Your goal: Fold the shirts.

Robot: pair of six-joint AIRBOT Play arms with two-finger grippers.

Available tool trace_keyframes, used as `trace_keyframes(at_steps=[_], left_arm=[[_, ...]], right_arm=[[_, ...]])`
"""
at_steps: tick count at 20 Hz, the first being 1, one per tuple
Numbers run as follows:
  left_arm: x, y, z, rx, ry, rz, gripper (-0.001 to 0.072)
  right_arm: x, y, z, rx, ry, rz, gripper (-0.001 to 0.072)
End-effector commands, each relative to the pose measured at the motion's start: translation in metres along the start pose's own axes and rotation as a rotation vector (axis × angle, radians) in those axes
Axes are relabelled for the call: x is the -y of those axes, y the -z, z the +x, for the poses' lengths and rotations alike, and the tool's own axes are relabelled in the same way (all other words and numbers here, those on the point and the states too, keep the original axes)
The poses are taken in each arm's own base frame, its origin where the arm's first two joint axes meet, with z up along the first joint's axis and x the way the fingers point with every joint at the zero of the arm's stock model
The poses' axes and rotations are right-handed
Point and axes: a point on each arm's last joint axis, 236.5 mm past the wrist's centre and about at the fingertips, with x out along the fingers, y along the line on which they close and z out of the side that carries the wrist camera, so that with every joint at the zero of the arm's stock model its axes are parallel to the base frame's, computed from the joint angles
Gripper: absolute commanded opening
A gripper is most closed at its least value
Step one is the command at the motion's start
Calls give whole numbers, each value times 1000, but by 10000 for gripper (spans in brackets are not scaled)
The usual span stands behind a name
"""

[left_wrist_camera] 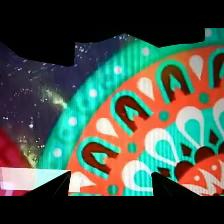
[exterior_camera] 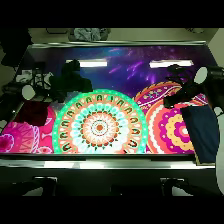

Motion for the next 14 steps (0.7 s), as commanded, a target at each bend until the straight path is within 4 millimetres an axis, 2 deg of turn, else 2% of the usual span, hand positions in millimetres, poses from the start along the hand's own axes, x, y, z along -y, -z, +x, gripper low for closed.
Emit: trace_keyframes(at_steps=[1, 3, 6, 7, 8, 9, 11, 13, 14], left_arm=[[7, -34, 14, 138, 25, 9, 632], [-1, -69, 28, 230, 21, 13, 643], [-39, -127, 58, 251, 26, -135, 644], [-48, -140, 70, 219, 61, -231, 705], [-58, -148, 82, 172, 99, -330, 720], [-69, -150, 96, 125, 112, -377, 720], [-88, -133, 128, 15, 102, -438, 720], [-92, -112, 157, -32, 119, -505, 720], [-87, -100, 169, -55, 139, -530, 720]], right_arm=[[6, -19, 1, 78, 22, 12, 679], [7, -28, 2, 116, 26, 17, 679], [-2, -39, 7, 151, -22, 36, 678], [-8, -41, 10, 152, -51, 44, 678], [-13, -41, 14, 150, -75, 51, 678], [-17, -42, 17, 148, -95, 58, 678], [-24, -45, 23, 149, -134, 72, 679], [-28, -46, 27, 147, -155, 77, 679], [-27, -46, 27, 147, -150, 63, 678]])
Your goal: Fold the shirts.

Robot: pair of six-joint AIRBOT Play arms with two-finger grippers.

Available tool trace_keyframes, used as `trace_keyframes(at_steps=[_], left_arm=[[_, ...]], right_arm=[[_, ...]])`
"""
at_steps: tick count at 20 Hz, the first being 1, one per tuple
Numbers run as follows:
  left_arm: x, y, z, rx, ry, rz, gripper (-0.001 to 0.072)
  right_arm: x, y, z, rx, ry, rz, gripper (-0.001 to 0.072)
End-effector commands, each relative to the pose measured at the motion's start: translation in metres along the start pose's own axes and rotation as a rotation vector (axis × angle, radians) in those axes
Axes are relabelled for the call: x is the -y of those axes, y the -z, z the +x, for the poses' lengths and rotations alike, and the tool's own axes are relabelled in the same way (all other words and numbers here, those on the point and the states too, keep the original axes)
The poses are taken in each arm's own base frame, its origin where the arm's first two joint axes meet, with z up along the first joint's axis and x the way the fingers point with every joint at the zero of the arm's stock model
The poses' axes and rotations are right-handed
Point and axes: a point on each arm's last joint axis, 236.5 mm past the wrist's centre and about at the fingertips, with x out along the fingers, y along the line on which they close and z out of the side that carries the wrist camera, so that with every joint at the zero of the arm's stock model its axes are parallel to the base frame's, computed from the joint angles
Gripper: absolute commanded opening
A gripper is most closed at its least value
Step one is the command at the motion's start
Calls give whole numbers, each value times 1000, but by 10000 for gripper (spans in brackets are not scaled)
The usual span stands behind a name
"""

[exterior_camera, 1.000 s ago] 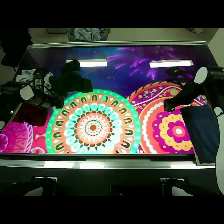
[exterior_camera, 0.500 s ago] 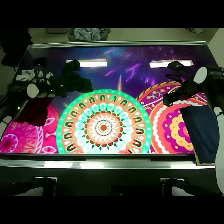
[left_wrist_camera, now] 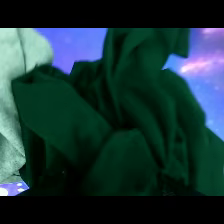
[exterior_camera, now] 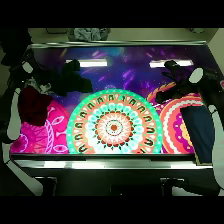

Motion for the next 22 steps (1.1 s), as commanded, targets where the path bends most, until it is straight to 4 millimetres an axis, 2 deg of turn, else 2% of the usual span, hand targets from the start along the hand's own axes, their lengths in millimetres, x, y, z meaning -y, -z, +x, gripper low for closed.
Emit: trace_keyframes(at_steps=[1, 4, 5, 6, 7, 8, 10, 12, 13, 15, 17, 18, 19, 20, 21, 22], left_arm=[[-18, 34, 46, -120, 39, -142, 720], [-19, 56, 70, -181, 58, -184, 720], [-19, 60, 74, -189, 58, -186, 691], [-19, 61, 75, -192, 57, -187, 393], [-13, 58, 71, -188, 81, -201, 27], [0, 49, 63, -174, 127, -205, 33], [43, 16, 26, -90, 266, -116, 33], [105, -20, -50, 65, 438, 59, 32], [140, -31, -102, 153, 519, 178, 32], [201, -29, -215, 303, 637, 390, 33], [247, 1, -323, 404, 722, 546, 33], [264, 24, -372, 449, 766, 615, 32], [275, 45, -412, 482, 806, 658, 33], [283, 69, -448, 509, 849, 695, 33], [288, 90, -472, 519, 880, 722, 33], [291, 110, -487, 513, 910, 741, 33]], right_arm=[[-4, -2, 5, 3, -22, -9, 678], [-3, -3, 5, 7, -20, -8, 678], [-4, -2, 5, 3, -22, -8, 678], [-4, -1, 5, 2, -22, -8, 677], [-4, -2, 4, 5, -20, -9, 676], [-2, -3, 1, 12, -11, -23, 676], [7, -13, -19, 67, 54, -72, 675], [20, -34, -66, 178, 171, -116, 675], [25, -44, -96, 244, 237, -138, 675], [30, -62, -172, 408, 379, -180, 676], [19, -64, -248, 576, 482, -205, 676], [9, -58, -282, 642, 511, -212, 676], [-1, -49, -307, 688, 529, -217, 676], [-12, -35, -330, 719, 541, -219, 676], [-20, -22, -345, 732, 545, -218, 676], [-29, -6, -355, 728, 543, -218, 676]])
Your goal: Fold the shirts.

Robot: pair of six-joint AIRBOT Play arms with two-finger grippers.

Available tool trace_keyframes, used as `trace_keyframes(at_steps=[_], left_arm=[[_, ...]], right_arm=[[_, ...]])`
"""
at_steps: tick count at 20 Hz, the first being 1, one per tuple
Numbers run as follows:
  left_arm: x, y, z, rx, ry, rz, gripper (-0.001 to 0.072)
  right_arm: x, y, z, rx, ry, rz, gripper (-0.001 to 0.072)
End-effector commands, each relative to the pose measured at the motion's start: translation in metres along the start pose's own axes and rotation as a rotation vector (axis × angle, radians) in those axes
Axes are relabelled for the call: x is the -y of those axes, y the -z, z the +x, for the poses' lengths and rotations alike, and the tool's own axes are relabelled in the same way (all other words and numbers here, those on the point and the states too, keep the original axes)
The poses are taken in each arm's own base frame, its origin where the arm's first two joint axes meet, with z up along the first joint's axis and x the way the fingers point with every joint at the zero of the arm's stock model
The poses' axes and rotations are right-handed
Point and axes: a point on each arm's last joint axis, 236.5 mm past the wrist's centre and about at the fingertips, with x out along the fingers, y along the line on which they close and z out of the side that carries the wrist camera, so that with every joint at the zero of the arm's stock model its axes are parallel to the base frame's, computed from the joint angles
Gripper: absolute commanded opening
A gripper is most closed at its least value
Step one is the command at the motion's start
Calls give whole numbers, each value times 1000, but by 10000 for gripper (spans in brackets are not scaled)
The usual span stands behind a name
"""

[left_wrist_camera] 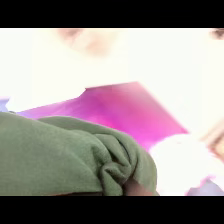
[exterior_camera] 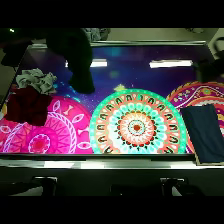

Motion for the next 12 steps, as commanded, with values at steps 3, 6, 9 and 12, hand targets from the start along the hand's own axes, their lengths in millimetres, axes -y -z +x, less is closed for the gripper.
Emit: trace_keyframes(at_steps=[3, 6, 9, 12], left_arm=[[125, 39, -54, -51, 196, 95, 33], [104, 124, -27, -241, 191, -16, 33], [46, 255, -4, -511, 83, -152, 34], [-1, 396, -2, -714, -61, -374, 34]], right_arm=[[-10, 22, -99, -31, 4, -8, 676], [-35, 69, -97, -245, -110, 7, 675], [-59, 108, -66, -426, -224, 16, 675], [-100, 154, -6, -558, -368, 50, 675]])
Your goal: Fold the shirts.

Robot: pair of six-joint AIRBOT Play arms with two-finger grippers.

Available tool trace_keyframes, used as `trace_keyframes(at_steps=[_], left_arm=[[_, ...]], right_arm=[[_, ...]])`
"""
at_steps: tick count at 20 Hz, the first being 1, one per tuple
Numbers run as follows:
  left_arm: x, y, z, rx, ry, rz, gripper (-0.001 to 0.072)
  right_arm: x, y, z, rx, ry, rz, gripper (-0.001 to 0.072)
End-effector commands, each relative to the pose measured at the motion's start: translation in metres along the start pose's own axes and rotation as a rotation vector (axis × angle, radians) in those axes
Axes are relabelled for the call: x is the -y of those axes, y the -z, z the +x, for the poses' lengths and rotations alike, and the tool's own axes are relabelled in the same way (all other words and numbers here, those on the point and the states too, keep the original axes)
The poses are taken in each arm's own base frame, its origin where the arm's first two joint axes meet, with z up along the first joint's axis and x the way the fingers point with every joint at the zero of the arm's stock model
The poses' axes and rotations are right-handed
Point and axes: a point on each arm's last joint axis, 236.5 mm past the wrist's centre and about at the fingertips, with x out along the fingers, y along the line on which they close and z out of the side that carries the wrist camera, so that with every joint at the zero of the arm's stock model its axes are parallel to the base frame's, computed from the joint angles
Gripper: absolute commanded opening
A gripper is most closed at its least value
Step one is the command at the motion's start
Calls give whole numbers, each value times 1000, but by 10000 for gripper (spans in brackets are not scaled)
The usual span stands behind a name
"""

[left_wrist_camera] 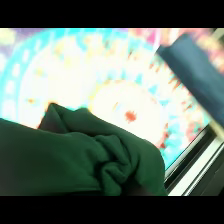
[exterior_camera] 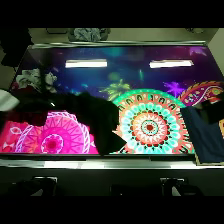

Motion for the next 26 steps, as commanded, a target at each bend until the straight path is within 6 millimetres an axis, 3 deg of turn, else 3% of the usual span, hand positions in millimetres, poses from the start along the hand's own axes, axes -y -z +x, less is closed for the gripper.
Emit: trace_keyframes(at_steps=[1, 2, 3, 4, 5, 6, 8, 10, 11, 13, 16, 18, 22, 26], left_arm=[[-78, 126, 62, -200, -124, -288, 34], [-93, 147, 70, -230, -155, -409, 34], [-102, 154, 71, -250, -171, -502, 81], [-107, 149, 65, -252, -169, -553, 388], [-112, 135, 53, -239, -160, -545, 650], [-116, 117, 37, -220, -148, -515, 685], [-135, 84, -9, -178, -174, -474, 682], [-156, 73, -52, -164, -233, -489, 682], [-163, 79, -65, -178, -245, -518, 681], [-170, 111, -73, -256, -242, -566, 681], [-167, 164, -48, -337, -207, -649, 681], [-165, 187, -23, -324, -184, -710, 681], [-157, 184, 18, -178, -120, -796, 681], [-148, 194, 47, -215, -101, -812, 681]], right_arm=[[-38, 29, 85, -162, -195, 36, 675], [-54, 35, 115, -185, -266, 67, 675], [-73, 37, 136, -198, -349, 102, 675], [-94, 36, 151, -201, -448, 119, 675], [-108, 31, 157, -193, -523, 116, 677], [-115, 24, 163, -172, -564, 117, 678], [-114, 20, 173, -154, -561, 106, 681], [-112, 32, 177, -201, -553, 88, 681], [-116, 39, 177, -237, -575, 84, 681], [-127, 52, 179, -284, -621, 88, 681], [-141, 78, 187, -353, -663, 104, 681], [-153, 92, 189, -386, -700, 121, 680], [-169, 109, 189, -421, -752, 149, 680], [-169, 109, 191, -416, -748, 153, 681]])
